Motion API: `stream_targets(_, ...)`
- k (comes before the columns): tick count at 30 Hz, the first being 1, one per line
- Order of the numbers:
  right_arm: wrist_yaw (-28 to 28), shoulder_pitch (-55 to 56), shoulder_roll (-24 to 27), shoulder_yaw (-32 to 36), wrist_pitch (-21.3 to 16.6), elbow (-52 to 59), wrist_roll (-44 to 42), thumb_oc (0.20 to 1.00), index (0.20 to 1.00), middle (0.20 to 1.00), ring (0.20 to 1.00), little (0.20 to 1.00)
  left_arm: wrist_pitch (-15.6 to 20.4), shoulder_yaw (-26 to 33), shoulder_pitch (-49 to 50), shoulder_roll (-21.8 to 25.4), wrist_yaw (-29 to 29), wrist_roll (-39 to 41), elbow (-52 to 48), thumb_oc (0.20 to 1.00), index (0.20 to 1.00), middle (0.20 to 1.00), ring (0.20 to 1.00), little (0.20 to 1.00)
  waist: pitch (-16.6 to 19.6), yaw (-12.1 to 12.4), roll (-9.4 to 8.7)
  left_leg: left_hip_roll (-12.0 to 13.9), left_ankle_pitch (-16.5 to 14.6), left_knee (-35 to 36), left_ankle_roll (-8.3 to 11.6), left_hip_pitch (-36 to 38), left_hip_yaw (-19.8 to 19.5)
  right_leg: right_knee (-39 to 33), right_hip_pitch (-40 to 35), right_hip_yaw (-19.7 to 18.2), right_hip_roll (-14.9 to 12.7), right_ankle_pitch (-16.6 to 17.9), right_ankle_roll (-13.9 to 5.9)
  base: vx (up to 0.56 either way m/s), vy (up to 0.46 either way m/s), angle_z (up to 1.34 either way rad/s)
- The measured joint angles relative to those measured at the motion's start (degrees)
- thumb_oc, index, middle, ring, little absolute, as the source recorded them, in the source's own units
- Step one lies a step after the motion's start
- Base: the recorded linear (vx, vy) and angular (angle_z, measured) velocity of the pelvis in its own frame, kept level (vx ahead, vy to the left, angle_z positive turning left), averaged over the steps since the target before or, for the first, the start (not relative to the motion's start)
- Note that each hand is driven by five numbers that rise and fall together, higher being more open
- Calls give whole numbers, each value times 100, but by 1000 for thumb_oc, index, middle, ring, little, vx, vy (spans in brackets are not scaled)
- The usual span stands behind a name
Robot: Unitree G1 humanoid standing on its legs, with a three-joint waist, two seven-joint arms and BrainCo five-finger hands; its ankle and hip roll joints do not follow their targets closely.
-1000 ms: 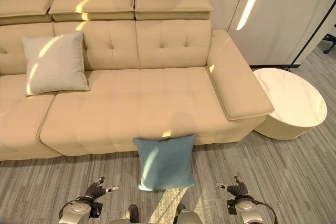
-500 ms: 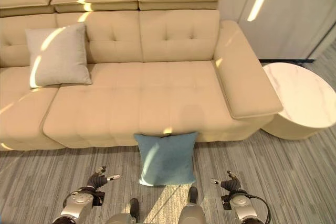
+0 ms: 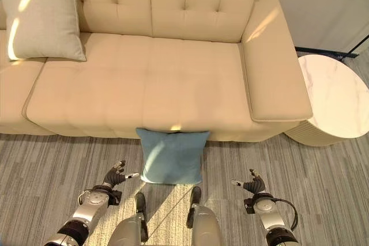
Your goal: Pick up all the scattered cushions and arrange them neatly on the sofa.
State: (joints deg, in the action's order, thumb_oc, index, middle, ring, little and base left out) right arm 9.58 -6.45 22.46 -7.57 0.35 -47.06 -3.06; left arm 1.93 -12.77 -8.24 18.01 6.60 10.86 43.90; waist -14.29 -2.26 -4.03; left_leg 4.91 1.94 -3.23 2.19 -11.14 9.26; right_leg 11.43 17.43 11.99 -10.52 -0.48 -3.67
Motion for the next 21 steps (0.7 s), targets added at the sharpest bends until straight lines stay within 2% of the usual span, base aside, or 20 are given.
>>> stream_targets(3, 79, -271, -7, -109, -15, 28, -4, 1000, 1000, 1000, 1000, 1000, 40, 65, -107, 176, 62, 197, -22, 1000, 1000, 1000, 1000, 1000, -167, 105, 11, -71, -72, -182, -76, -236, 5, 7, 187, -25, -112, 37, -36, -88, 27, 4)
stream_targets(5, 197, -771, -1, -106, -15, 0, -13, 1000, 1000, 1000, 1000, 1000, 76, 65, -497, 242, 213, 262, -41, 1000, 1000, 1000, 1000, 1000, -633, 191, 102, -111, -63, -414, -102, -620, -23, 140, 471, -23, -155, 136, -28, -187, -11, 10)
stream_targets(7, 426, -1374, -9, -195, -45, -15, -37, 1000, 1000, 1000, 1000, 1000, 133, 30, -935, 302, 469, 403, -31, 1000, 1000, 1000, 1000, 1000, -851, 215, 150, -117, -111, -767, -119, -1220, -42, 484, 1059, -35, -234, 93, -35, -148, -50, 12)
stream_targets(8, 603, -1926, -16, -197, -56, -17, -132, 1000, 1000, 1000, 1000, 1000, 148, 40, -1515, 314, 691, 436, 33, 1000, 1000, 1000, 1000, 1000, -1259, 198, 165, -110, -83, -1001, -137, -1628, -72, 773, 1476, -58, -288, 74, 8, -76, -48, 15)
stream_targets(9, 685, -2250, -101, -216, -76, -20, -137, 1000, 1000, 1000, 1000, 1000, 155, 34, -1891, 305, 766, 438, 50, 1000, 1000, 1000, 1000, 1000, -1428, 185, 154, -86, -98, -1113, -114, -1815, -85, 917, 1674, -79, -307, 5, 58, -126, -44, 11)
stream_targets(10, 805, -2523, -141, -291, -78, -35, -199, 1000, 1000, 1000, 1000, 1000, 250, -41, -2163, 317, 879, 448, 227, 1000, 1000, 1000, 1000, 1000, -1468, 176, 155, -55, -79, -1217, -99, -1981, -85, 1055, 1863, -86, -327, -2, 44, -242, -33, 0)
stream_targets(11, 1031, -3115, -16, -457, -85, -154, -247, 1000, 1000, 1000, 1000, 1000, 320, -191, -2817, 413, 1108, 609, 620, 1000, 1000, 1000, 1000, 1000, -1480, 96, 174, -10, -94, -1521, -89, -2607, -103, 1347, 2482, -83, -359, -69, 29, -185, -21, 3)
stream_targets(12, 1097, -3372, 68, -511, -96, -248, -247, 1000, 1000, 1000, 1000, 1000, 323, -274, -3131, 505, 1180, 611, 735, 1000, 1000, 1000, 1000, 1000, -1489, 62, 180, 2, -107, -1669, -88, -2941, -139, 1472, 2799, -81, -360, -103, 77, -104, -13, 11)
stream_targets(13, 1277, -3948, 230, -610, -144, -325, -358, 1000, 1000, 1000, 1000, 1000, 351, -477, -3593, 752, 1339, 734, 708, 1000, 1000, 1000, 1000, 1000, -1490, -22, 184, 26, -118, -2019, -86, -3649, -203, 1813, 3484, -116, -372, -135, 141, -31, -13, 13)
stream_targets(15, 1449, -4364, 367, -582, -196, -319, -409, 1000, 1000, 1000, 1000, 1000, 379, -451, -4060, 814, 1433, 859, 686, 1000, 1000, 1000, 1000, 1000, -1580, -19, 186, 44, -132, -2247, -80, -4106, -230, 2066, 3960, -158, -382, -152, 260, -6, -3, 5)
stream_targets(16, 1547, -4599, 425, -599, -202, -376, -466, 1000, 1000, 1000, 1000, 1000, 384, -473, -4307, 872, 1502, 908, 693, 1000, 1000, 1000, 1000, 1000, -1673, -20, 182, 85, -202, -2517, -65, -4434, -240, 2284, 4291, -184, -376, -169, 403, 32, 6, -8)
stream_targets(19, 1640, -4703, 458, -667, -207, -369, -499, 1000, 1000, 1000, 1000, 1000, 390, -563, -4420, 888, 1553, 1064, 689, 1000, 1000, 1000, 1000, 1000, -1665, -29, 195, 124, -449, -3041, -66, -4815, -275, 2706, 4688, -305, -377, -338, 454, 46, 2, -10)
stream_targets(21, 1770, -4767, 570, -658, -208, -394, -618, 1000, 1000, 1000, 1000, 1000, 390, -580, -4547, 957, 1628, 1105, 727, 1000, 1000, 1000, 1000, 1000, -1659, -58, 201, 148, -484, -3220, -83, -5106, -275, 2861, 4975, -334, -380, -360, 466, 87, -11, -3)
